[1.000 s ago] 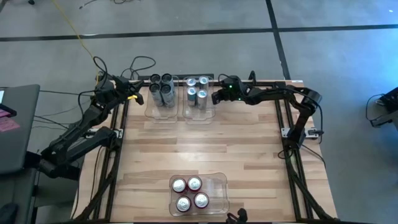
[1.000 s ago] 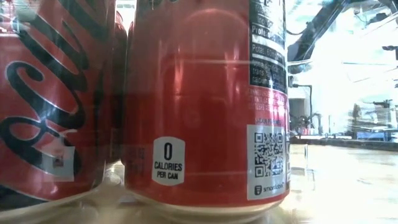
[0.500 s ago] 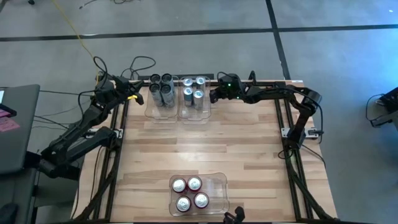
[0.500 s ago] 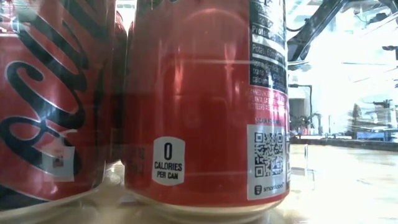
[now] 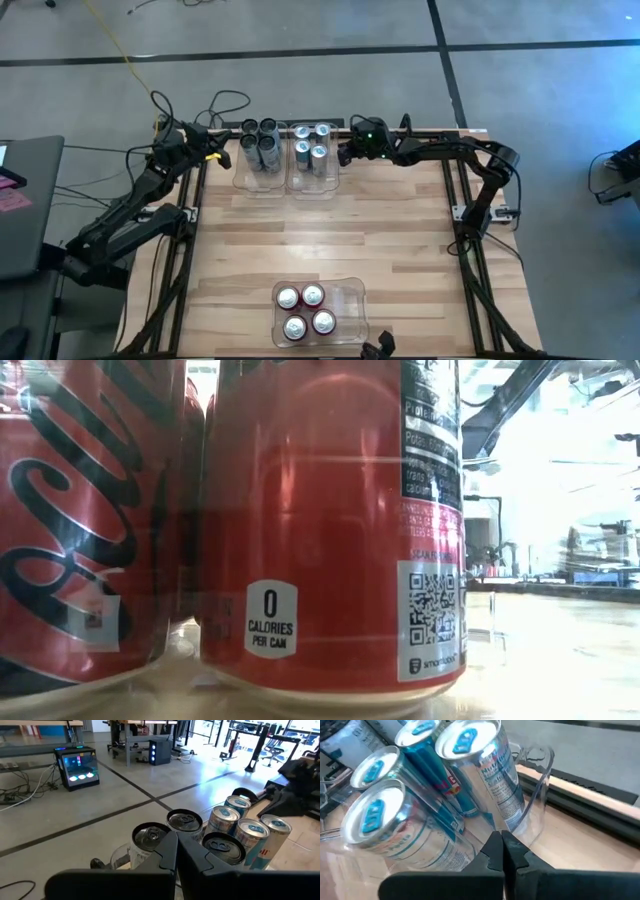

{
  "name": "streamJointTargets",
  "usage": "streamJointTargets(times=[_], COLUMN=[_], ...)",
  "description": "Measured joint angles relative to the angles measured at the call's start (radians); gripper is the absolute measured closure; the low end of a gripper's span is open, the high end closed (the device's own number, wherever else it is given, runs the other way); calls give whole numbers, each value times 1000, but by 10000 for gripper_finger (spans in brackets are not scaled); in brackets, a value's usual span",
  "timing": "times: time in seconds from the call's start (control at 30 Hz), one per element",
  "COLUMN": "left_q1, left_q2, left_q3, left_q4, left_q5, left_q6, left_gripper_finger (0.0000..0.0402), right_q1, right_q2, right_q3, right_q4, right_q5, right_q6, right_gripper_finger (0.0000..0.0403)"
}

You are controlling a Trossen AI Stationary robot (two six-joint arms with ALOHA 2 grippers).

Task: Sort soda cans
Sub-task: Adjust the blue soda can in the bottom transparent bin

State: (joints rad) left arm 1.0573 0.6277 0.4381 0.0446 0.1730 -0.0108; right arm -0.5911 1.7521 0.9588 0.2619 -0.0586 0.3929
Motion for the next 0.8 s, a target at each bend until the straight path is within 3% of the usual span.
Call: streamJointTargets(times=[0.23, 0.4, 0.6, 0.8], left_q1=[0, 0, 0, 0], left_q2=[0, 0, 0, 0], left_q3=[0, 0, 0, 0], left_q4=[-36, -35, -36, -35], left_q5=[0, 0, 0, 1], left_q6=[58, 67, 66, 67], left_gripper_finger=[401, 401, 401, 401], right_q1=[0, 43, 139, 145], right_q2=[-152, -234, -235, -208], right_q3=[-1, 0, 0, 4], right_q4=[-138, -64, 56, 88], right_q5=[0, -51, -59, -50], right_q6=[-62, -171, -364, -231], right_gripper_finger=[351, 299, 184, 76])
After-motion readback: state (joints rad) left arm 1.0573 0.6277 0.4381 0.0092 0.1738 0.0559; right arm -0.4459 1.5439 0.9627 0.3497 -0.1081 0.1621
